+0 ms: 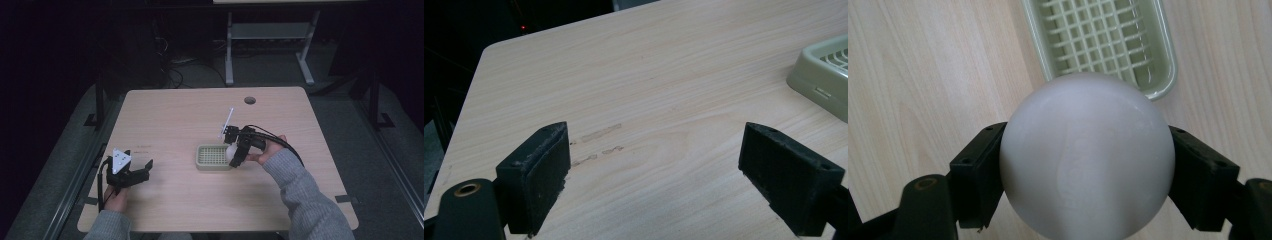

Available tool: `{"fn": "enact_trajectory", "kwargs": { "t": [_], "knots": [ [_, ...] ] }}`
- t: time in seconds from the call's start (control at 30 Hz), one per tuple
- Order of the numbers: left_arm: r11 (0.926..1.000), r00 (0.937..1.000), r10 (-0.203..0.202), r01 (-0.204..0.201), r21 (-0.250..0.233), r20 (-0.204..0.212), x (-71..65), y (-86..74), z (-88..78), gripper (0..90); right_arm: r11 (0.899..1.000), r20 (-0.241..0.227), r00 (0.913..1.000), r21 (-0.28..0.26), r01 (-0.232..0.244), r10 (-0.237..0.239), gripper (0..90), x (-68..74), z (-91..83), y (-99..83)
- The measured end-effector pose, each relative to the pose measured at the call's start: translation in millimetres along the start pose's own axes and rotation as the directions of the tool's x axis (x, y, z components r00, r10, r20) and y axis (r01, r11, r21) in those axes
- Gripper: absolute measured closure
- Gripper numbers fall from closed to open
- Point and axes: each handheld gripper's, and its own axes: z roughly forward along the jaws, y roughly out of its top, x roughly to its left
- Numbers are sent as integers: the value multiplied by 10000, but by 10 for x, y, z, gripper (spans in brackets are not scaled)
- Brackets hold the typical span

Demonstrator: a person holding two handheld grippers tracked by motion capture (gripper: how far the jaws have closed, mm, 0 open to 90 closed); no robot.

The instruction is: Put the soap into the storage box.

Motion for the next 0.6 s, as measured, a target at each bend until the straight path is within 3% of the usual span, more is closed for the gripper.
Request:
{"fn": "enact_trajectory", "kwargs": {
  "t": [0.6],
  "knots": [
    [10000, 10000, -71, 71, -21, -59, 17, -2, -6, 128, 9997, -8, 9997, 33, 249, -249, 238, -32, -7, 209]
  ]
}}
